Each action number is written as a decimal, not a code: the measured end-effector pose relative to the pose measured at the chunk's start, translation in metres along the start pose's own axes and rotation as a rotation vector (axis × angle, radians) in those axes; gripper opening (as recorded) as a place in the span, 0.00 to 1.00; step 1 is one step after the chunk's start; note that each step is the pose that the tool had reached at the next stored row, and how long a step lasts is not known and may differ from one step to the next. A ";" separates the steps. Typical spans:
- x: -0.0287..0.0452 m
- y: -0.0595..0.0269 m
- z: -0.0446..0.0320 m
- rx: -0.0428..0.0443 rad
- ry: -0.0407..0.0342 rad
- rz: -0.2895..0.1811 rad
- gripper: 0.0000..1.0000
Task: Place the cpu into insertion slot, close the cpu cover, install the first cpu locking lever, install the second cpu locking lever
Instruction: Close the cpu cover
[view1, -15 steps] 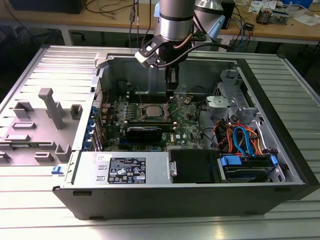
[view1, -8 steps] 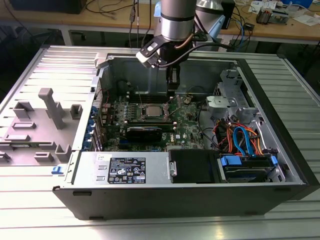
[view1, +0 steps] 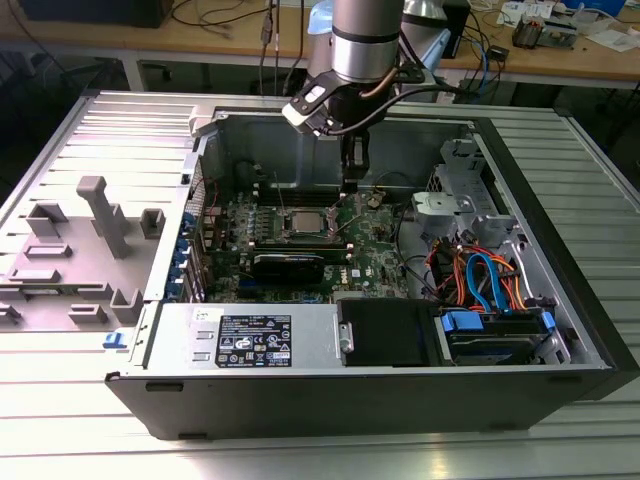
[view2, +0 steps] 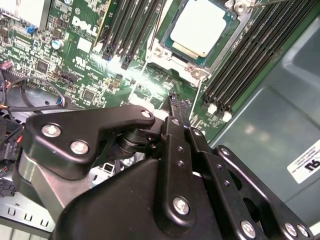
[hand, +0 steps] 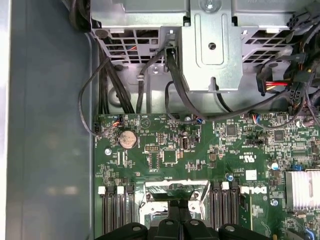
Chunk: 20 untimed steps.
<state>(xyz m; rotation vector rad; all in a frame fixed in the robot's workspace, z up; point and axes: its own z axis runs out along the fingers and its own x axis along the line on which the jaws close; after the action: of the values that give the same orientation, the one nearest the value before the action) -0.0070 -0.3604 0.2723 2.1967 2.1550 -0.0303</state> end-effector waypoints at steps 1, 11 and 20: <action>0.0000 0.0010 0.0000 0.0000 -0.0001 0.000 0.11; 0.0003 0.0127 0.0003 0.0000 -0.0001 0.000 0.11; 0.0004 0.0187 0.0006 0.0000 0.0000 0.000 0.11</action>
<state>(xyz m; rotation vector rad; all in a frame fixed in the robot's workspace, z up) 0.0118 -0.3604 0.2723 2.1967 2.1550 -0.0303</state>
